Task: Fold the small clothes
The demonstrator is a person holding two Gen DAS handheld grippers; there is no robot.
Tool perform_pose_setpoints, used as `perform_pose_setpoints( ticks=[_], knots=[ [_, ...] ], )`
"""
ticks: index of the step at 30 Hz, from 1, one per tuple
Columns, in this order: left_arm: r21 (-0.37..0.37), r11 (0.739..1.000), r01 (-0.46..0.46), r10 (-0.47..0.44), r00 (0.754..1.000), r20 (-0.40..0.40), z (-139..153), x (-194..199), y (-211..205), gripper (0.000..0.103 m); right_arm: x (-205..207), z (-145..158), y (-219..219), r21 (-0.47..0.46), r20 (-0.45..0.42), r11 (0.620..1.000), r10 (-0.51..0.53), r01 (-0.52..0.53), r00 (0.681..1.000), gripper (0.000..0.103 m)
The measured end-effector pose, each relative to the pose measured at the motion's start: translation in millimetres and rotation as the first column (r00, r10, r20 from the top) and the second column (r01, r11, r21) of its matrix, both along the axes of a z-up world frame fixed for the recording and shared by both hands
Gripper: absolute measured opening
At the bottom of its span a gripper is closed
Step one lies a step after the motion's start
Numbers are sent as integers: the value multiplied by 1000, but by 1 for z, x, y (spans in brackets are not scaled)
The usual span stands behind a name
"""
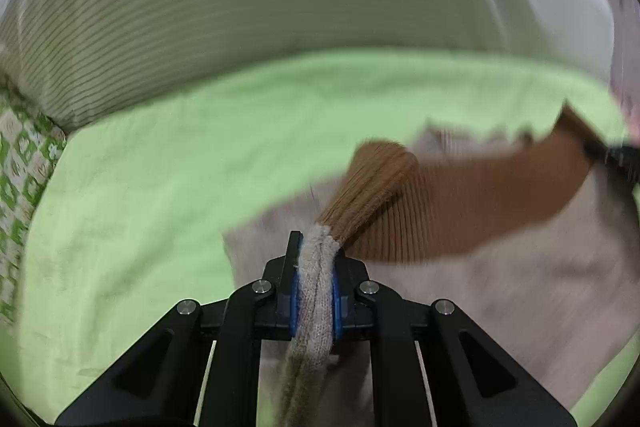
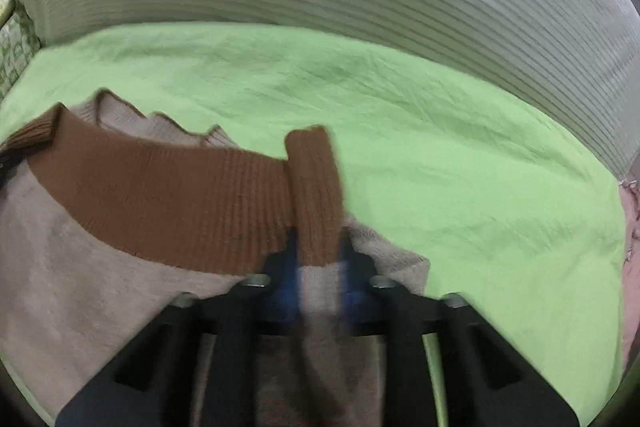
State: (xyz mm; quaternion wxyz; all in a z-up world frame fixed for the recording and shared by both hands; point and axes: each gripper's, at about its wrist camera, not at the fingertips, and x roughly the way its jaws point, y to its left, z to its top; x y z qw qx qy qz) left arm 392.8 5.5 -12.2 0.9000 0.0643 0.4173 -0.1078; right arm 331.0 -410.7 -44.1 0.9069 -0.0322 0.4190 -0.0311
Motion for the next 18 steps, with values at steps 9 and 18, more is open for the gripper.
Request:
perform_pose_setpoints(
  ticks=[9,18],
  knots=[
    [-1,995,-95,94,991,-98,-30,35,5,19,2,-19,-38,115,-23,972,-205,206,978,38],
    [-179,969,-171,159,984,-79,11,-50,49,62,-94,41,-40,242,148,952,-225,185,963,82]
  ],
)
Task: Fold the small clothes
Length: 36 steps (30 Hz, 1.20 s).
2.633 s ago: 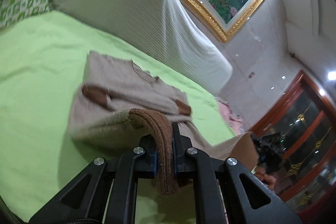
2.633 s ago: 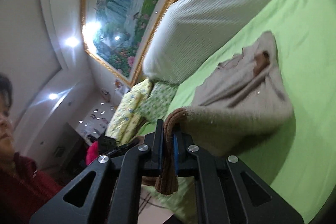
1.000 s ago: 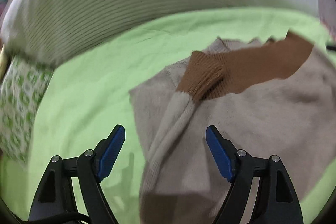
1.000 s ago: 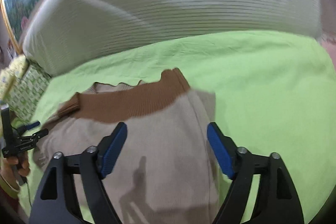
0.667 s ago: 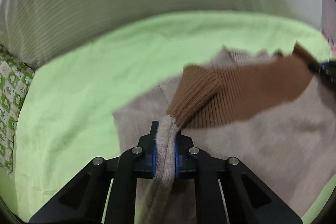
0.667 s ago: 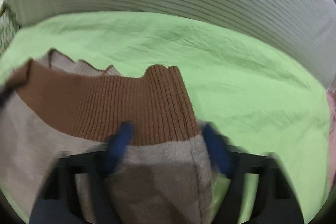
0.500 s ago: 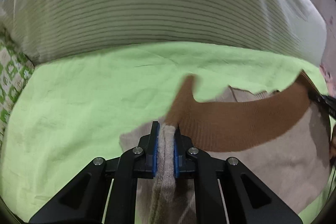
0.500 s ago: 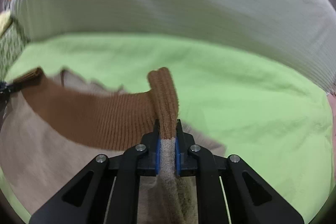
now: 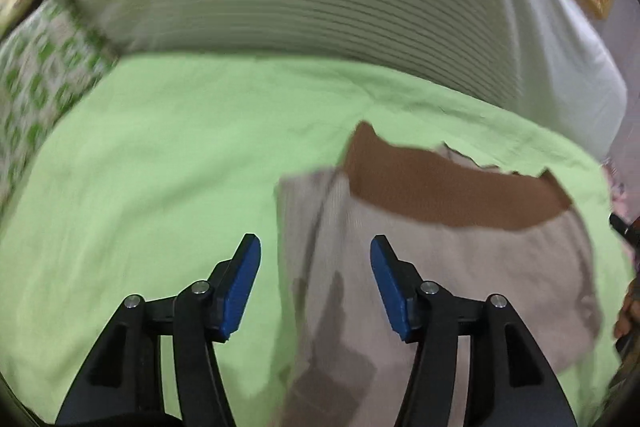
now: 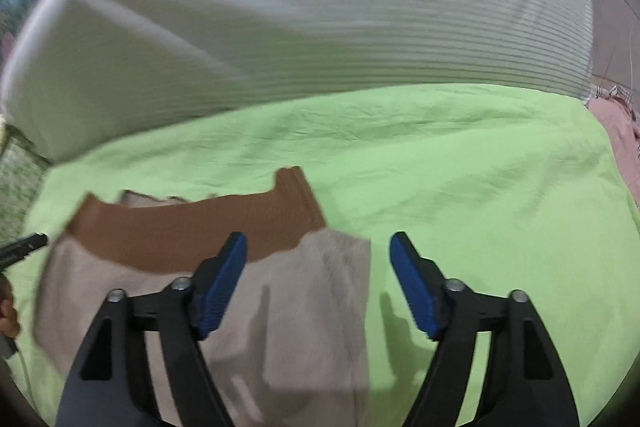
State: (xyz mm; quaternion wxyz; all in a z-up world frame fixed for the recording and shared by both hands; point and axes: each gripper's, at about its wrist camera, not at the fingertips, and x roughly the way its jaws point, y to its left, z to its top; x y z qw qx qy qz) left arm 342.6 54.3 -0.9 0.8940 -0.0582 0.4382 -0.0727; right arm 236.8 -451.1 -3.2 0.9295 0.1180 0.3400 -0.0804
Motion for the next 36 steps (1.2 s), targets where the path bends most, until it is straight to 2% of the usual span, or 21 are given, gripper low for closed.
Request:
perform_pose_setpoints(
  ticks=[2,5,8,10,12,14,19,20,21,22,23,24,25,26,27,28,30,32,34,36],
  knots=[
    [-51,998,-24,23,999,-24,-4,-31,6,66,-25,0,7,33,14,999,-13,12,1000,85],
    [-138,987,-82,71,994,-88,-24,-83,15,68,-70,-14,10,119,14,992,-45,43,999,85],
    [-230,959,-166,133,979,-153,-42,-132,25,71,-113,-40,3,242,1,966,-98,95,995,85],
    [-306,926,-221,163,965,-204,-56,-149,29,79,-124,-51,10,298,-9,946,-128,125,992,85],
    [-366,895,-255,166,952,-258,-72,-157,27,79,-132,-64,5,342,-23,930,-137,137,990,85],
    [-373,881,-291,192,941,-279,-81,-158,24,80,-133,-74,5,382,-33,914,-134,137,990,85],
    [-381,860,-340,254,932,-258,-84,-139,18,83,-117,-90,16,445,-51,890,-83,97,995,84],
    [-374,856,-358,279,927,-250,-84,-135,16,83,-116,-93,18,457,-52,885,-75,91,996,82],
    [-372,856,-358,291,930,-225,-83,-132,13,83,-113,-95,21,461,-49,883,-73,87,996,74],
    [-366,861,-353,292,933,-212,-83,-130,11,80,-110,-95,25,460,-42,884,-64,77,997,67],
    [-348,867,-355,299,932,-206,-83,-126,8,73,-108,-97,28,472,-40,879,-59,71,997,53],
    [-340,871,-355,304,932,-196,-82,-124,11,48,-107,-99,28,484,-42,872,-63,76,997,43],
    [-366,867,-339,288,939,-188,-82,-122,12,24,-106,-99,27,492,-42,867,-69,80,997,37],
    [-417,843,-340,275,939,-209,-84,-121,18,23,-107,-98,26,492,-37,867,-72,81,997,32],
    [-454,819,-351,282,935,-215,-82,-124,25,20,-111,-94,24,485,-23,871,-79,80,997,23],
    [-484,803,-347,281,937,-206,-77,-128,31,18,-115,-86,22,478,-4,875,-84,75,996,20],
    [-504,796,-335,290,942,-168,-66,-140,39,14,-130,-69,14,471,51,881,-81,48,995,16],
    [-485,819,-308,277,951,-136,-61,-147,39,14,-138,-60,11,438,54,898,-72,42,996,13],
    [-429,850,-305,272,952,-139,-68,-148,37,14,-137,-70,7,409,8,911,-68,58,998,13],
    [-417,851,-320,270,947,-176,-83,-143,40,15,-133,-91,2,416,-48,905,-75,88,996,13]
  ],
)
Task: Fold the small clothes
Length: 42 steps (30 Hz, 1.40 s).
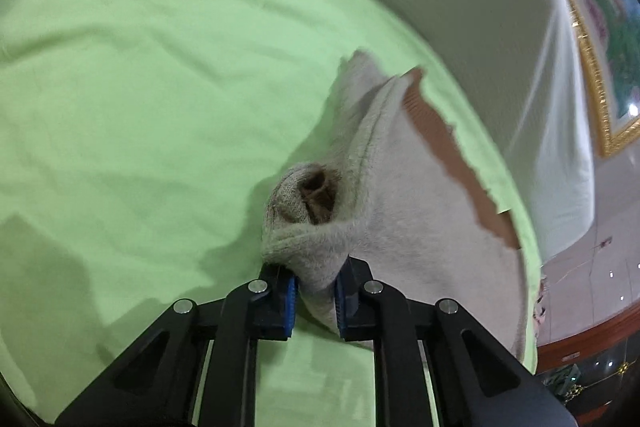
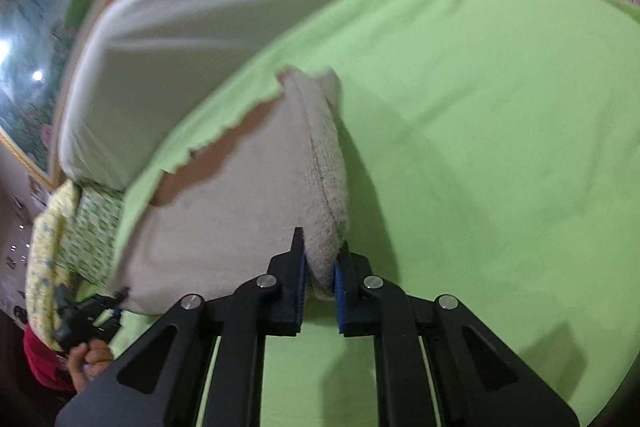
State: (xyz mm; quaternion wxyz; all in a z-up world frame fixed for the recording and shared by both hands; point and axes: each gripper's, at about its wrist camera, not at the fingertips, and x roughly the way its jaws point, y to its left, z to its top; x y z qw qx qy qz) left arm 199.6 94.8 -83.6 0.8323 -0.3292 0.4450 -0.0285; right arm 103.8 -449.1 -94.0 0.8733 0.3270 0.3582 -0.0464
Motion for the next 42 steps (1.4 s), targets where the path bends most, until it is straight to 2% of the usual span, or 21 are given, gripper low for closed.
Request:
perform_pose_setpoints(
  ticks=[2,3,4,6,7,9,11,13,15,20,22,24,26,27,29,31,32,33,38,40,42],
  knots=[
    [-29,1000,8,-9,1000,-18,-5,0,7,24,2,-14,-6,56,-22,998,-2,3,1000,16],
    [-17,1000,12,-12,1000,-17,-1,-1,9,33,-2,-11,-8,60,-16,998,-23,24,1000,26],
    [14,1000,8,-8,1000,-11,5,-4,11,40,-5,-4,-9,40,-17,998,-44,45,999,31],
    [103,995,2,-2,1000,3,20,-10,12,45,-13,12,-8,-36,-12,996,-87,87,996,50],
    [143,990,-1,-3,1000,31,30,-17,13,48,-18,21,-8,-68,14,993,-96,96,995,52],
    [204,979,-22,8,997,71,48,-29,11,49,-23,35,-5,-111,51,989,-93,99,994,52],
    [241,970,11,-44,990,133,69,-34,1,50,-23,50,3,-144,89,987,-56,68,994,52],
    [263,960,95,-141,976,163,83,-31,-19,58,-12,62,22,-166,123,986,32,-11,992,52],
    [282,943,180,-236,955,181,90,-27,-42,58,1,69,42,-189,131,978,114,-88,985,52],
    [342,882,323,-385,913,131,81,-15,-90,61,57,69,97,-234,108,929,318,-287,942,52],
    [393,875,284,-347,933,97,76,-16,-91,67,81,66,114,-247,68,903,378,-352,923,52],
    [364,900,240,-284,956,73,68,-20,-80,71,106,62,132,-244,39,871,448,-427,893,52],
    [254,945,207,-225,973,47,54,-30,-57,71,132,56,151,-236,4,826,528,-512,849,52],
    [222,956,191,-203,979,29,46,-35,-49,71,141,52,159,-241,-14,803,559,-545,829,52],
    [214,962,172,-174,985,-7,31,-40,-40,71,166,40,179,-241,-83,754,611,-611,787,52],
    [213,963,164,-156,986,-53,17,-37,-35,71,194,24,193,-275,-198,716,611,-641,767,52],
    [203,965,163,-153,986,-66,14,-37,-31,71,211,17,196,-291,-235,711,595,-640,769,52],
    [185,971,154,-143,987,-71,10,-36,-28,71,223,15,195,-315,-247,727,558,-610,792,52],
    [163,982,96,-88,995,-52,8,-21,-26,78,278,12,157,-348,-208,850,342,-396,916,51],
    [149,987,57,-50,998,-50,6,-13,-24,80,282,16,149,-365,-179,871,280,-328,943,50],
    [112,994,14,-9,999,-46,4,-5,-20,82,274,23,142,-330,-139,900,251,-284,958,50]
  ],
)
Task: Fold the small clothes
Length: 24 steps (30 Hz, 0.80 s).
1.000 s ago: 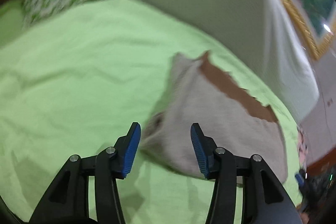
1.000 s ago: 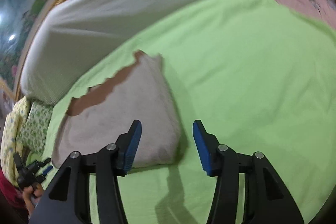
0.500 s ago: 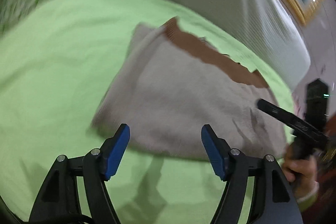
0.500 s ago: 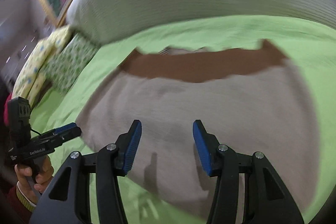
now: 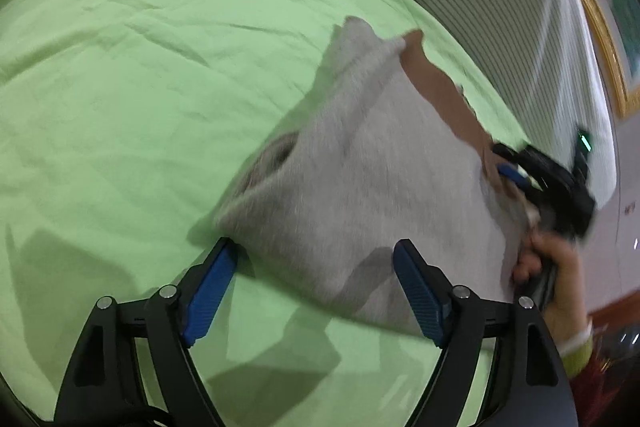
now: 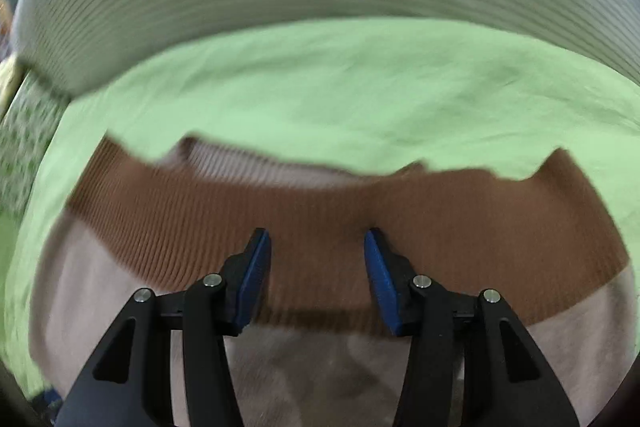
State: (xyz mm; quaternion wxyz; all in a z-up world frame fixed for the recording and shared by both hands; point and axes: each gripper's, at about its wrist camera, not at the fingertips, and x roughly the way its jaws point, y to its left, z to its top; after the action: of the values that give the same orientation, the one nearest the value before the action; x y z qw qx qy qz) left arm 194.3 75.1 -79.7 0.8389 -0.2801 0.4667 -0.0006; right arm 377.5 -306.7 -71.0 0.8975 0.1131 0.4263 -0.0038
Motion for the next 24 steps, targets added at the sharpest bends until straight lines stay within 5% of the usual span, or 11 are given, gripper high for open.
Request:
perform_pose_setpoints(
  ticks=[4,8,13,18,21,24],
  knots=[
    [-39,997,-65,66,998,12,-2,12,4,82,-54,25,-2,111,95,993,38,-48,995,52],
    [-33,996,-85,86,996,30,-2,21,0,80,-110,29,3,105,102,987,111,-121,989,52],
    [-14,999,-35,36,998,46,-3,31,-13,31,-137,9,-15,69,51,993,89,-93,995,52],
    [68,997,35,-43,992,123,26,33,-35,20,-146,-14,-49,123,24,992,18,-21,1000,20],
    [126,983,132,-157,962,223,67,34,-71,18,-144,-17,-61,202,28,979,-1,-4,1000,13],
    [180,944,278,-323,890,321,108,40,-130,16,-143,-18,-70,294,30,956,-21,11,999,9]
  ],
)
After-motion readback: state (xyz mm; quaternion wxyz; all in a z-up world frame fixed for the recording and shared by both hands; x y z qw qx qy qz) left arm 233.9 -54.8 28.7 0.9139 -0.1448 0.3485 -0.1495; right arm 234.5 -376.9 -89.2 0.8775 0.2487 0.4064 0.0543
